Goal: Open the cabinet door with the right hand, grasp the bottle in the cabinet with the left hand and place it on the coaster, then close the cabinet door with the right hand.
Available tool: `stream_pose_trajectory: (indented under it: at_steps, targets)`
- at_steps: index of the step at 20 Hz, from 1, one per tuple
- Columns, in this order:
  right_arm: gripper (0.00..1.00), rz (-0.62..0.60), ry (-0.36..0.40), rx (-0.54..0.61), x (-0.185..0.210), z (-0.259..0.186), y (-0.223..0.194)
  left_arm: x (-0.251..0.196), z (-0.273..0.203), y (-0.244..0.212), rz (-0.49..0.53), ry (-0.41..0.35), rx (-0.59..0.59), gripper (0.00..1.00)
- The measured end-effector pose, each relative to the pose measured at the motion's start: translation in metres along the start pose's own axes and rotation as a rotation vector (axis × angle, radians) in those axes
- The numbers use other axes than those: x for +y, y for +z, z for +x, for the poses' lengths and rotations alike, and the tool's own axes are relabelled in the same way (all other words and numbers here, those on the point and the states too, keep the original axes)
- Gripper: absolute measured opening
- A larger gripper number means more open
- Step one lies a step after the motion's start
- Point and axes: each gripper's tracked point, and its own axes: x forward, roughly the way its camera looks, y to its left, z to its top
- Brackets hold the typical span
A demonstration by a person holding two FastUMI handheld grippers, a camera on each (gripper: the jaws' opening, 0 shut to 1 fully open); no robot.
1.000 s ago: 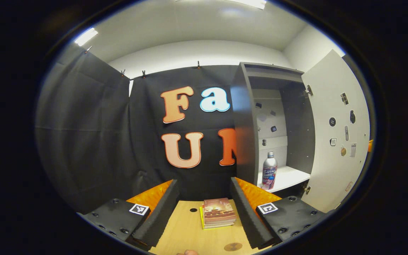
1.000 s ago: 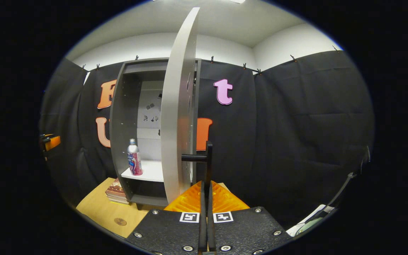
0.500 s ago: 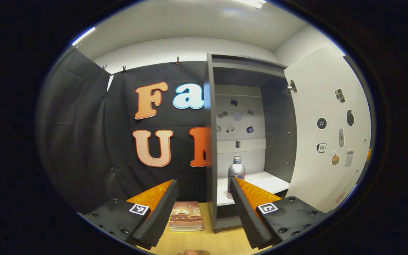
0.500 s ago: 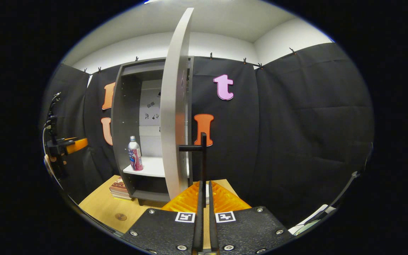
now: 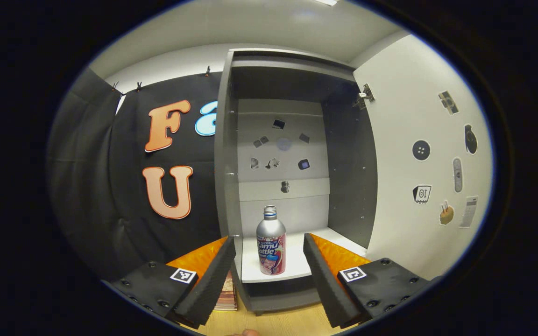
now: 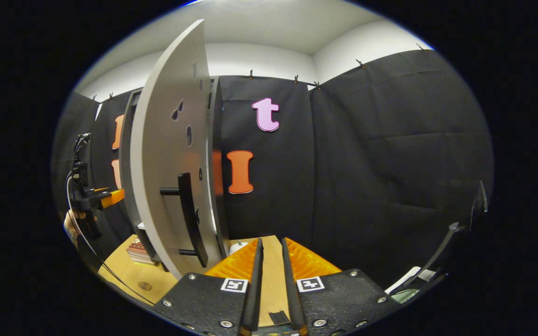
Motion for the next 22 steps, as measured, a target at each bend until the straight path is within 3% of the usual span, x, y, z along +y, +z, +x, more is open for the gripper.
stream_pose_trajectory:
  at_steps: [4, 7, 11, 18, 20, 22]
  targets:
    - [0.73, 0.011, -0.054, -0.008, -0.02, 0.013, -0.001, -0.011, 0.037, -0.007, 0.001, 0.002, -0.004, 0.95]
    - [0.89, 0.022, -0.078, -0.012, -0.031, 0.023, -0.002, -0.01, 0.067, -0.018, 0.019, 0.023, 0.012, 0.96]
    - [0.93, 0.023, -0.108, -0.016, -0.038, 0.027, -0.002, -0.006, 0.099, -0.034, 0.038, 0.057, 0.041, 0.96]
    - [0.93, 0.016, -0.124, 0.007, -0.048, 0.036, -0.011, -0.006, 0.132, -0.061, -0.029, 0.044, 0.068, 0.96]
    - [0.93, 0.017, -0.131, 0.013, -0.049, 0.037, -0.013, -0.005, 0.135, -0.062, -0.03, 0.041, 0.068, 0.94]
    - [0.93, 0.027, -0.136, 0.01, -0.049, 0.039, -0.013, -0.007, 0.135, -0.061, -0.037, 0.038, 0.065, 0.85]
